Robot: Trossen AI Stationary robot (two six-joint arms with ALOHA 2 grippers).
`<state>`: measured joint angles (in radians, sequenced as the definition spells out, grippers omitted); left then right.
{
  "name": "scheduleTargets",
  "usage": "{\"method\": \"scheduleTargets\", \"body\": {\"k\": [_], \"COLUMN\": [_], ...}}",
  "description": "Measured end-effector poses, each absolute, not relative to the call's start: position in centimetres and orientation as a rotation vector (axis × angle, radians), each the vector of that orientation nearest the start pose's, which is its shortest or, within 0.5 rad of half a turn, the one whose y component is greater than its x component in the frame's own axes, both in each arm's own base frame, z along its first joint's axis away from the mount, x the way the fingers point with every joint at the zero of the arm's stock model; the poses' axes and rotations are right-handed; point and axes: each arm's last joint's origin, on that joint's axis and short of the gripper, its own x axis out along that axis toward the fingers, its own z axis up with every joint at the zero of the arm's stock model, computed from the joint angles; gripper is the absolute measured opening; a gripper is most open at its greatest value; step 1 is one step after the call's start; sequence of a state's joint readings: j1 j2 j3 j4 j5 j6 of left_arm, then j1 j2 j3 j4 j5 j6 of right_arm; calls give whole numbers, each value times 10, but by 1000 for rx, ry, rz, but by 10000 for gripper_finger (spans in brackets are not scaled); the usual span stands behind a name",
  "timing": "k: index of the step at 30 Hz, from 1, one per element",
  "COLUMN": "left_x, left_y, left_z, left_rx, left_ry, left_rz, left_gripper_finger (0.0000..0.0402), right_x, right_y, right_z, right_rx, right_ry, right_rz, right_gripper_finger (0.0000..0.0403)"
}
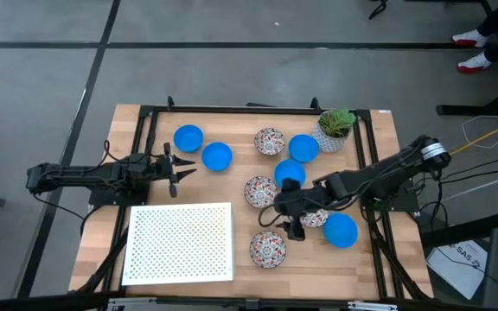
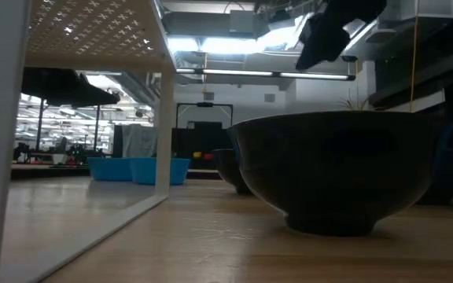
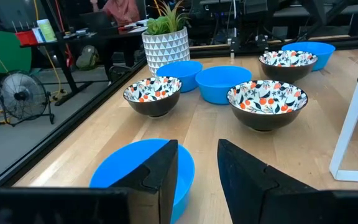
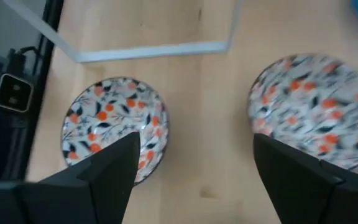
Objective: Pick & Place Mini bowls
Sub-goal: Put the blue bowl on the shelf
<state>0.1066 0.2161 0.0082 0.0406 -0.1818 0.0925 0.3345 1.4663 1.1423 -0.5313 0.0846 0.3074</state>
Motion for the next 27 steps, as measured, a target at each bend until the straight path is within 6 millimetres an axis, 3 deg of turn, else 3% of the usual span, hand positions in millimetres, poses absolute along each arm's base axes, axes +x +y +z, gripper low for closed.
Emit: {"method": "scheduleTargets", "body": {"k": [9, 19, 27], "left_x": [108, 108, 108], "left_y": [17, 17, 17], "left_z": [152, 152, 152], "left_rx": [98, 98, 98], "left_ry": [180, 180, 180], "left_rz": [280, 280, 280], "left_gripper_finger": [111, 107, 110], "right_x": [301, 289, 292], "right_y": [100, 48, 30], "right_z": [251, 241, 233], "right_rx": [294, 149, -46], "right_ry": [980, 1157, 1198], "right_rz": [92, -235, -331], "right_gripper_finger": [307, 307, 307]}}
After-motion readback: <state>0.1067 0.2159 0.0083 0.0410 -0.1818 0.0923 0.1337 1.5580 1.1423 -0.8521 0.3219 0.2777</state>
